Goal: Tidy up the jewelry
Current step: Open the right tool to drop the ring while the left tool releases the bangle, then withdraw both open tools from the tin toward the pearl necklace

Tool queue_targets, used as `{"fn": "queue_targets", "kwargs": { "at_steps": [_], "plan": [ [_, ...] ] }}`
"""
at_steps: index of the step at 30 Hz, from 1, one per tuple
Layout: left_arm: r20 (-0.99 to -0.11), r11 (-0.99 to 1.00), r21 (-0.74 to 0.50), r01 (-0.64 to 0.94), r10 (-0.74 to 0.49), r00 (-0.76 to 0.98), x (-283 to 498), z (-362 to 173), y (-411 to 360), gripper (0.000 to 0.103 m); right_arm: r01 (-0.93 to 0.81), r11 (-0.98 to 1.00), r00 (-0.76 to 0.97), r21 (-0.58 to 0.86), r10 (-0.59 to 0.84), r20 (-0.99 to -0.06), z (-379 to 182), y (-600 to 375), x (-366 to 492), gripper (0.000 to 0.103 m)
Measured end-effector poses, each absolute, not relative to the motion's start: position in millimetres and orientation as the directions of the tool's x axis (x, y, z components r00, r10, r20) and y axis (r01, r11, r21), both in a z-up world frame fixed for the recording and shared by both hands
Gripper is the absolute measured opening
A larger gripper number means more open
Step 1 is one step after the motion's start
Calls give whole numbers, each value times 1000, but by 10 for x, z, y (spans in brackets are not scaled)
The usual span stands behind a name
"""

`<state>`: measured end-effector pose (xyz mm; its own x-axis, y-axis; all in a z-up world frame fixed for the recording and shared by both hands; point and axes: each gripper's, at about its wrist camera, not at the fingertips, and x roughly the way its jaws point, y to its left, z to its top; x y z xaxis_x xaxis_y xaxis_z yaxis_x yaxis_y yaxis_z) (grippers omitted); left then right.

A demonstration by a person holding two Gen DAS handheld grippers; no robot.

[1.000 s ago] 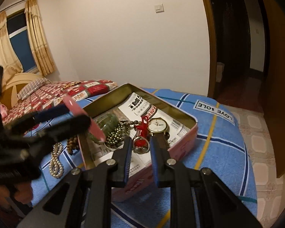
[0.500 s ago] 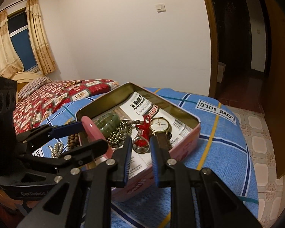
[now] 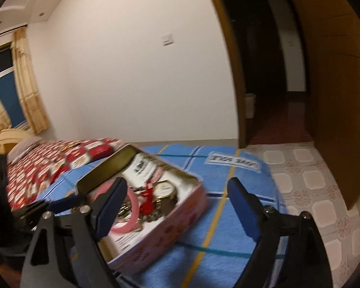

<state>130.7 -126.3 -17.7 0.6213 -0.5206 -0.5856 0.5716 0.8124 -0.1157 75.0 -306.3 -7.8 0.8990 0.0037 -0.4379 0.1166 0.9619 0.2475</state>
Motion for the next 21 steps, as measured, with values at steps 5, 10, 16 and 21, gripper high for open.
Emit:
{"fn": "queue_targets", "kwargs": {
  "at_steps": [5,10,16,21],
  "plan": [
    [-550,854,-75,514,-465,693,1176,-157,-1111,77,160,949,883,271,-14,-470,-125,-3138,805,88],
    [-522,902,-95,420,-405,751,1133,-159,-871,77,178,952,879,248,-40,-475,-127,-3126,806,88],
    [-507,943,-69,326,-314,803,1095,-172,-702,77,190,965,887,183,-89,-452,-103,-3027,777,88],
    [-500,958,-66,280,-274,822,1068,-174,-608,77,193,968,903,158,-112,-415,-75,-2985,727,88]
  ]
}}
